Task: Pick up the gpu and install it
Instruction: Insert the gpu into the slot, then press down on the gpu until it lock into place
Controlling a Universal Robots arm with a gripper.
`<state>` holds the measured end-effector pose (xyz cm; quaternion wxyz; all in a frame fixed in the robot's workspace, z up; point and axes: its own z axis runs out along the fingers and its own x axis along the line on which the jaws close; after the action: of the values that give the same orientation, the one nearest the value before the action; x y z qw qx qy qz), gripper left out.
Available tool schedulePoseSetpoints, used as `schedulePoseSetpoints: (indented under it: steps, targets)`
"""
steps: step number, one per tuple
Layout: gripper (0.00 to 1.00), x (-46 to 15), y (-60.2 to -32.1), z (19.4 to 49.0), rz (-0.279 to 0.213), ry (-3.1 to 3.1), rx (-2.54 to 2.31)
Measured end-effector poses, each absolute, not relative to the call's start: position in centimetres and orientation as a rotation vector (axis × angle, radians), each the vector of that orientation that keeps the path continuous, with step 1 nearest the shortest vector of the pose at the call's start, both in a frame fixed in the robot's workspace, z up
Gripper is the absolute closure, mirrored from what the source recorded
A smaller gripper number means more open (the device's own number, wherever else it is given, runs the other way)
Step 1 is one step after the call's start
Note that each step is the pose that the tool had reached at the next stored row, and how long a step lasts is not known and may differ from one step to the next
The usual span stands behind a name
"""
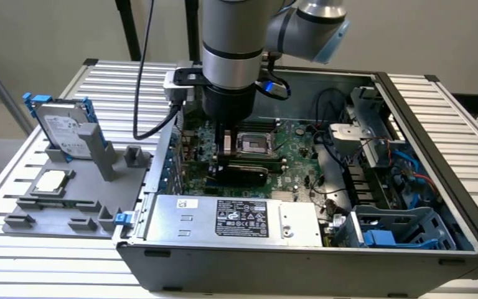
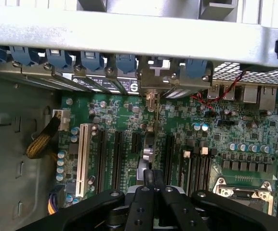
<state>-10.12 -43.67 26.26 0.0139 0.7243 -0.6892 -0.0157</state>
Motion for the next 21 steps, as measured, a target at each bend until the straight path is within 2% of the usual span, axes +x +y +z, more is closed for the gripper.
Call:
schedulePoseSetpoints:
  steps: [12,15,21]
  targets:
    - [0.89,-10.2,-43.6,28.3,-0.065,-2.144,2.252]
    - [0.89,-10.4,-43.6,28.3,-0.1,-2.127,2.235]
    - [0.89,-10.7,-43.6,28.3,-0.207,-2.07,2.174]
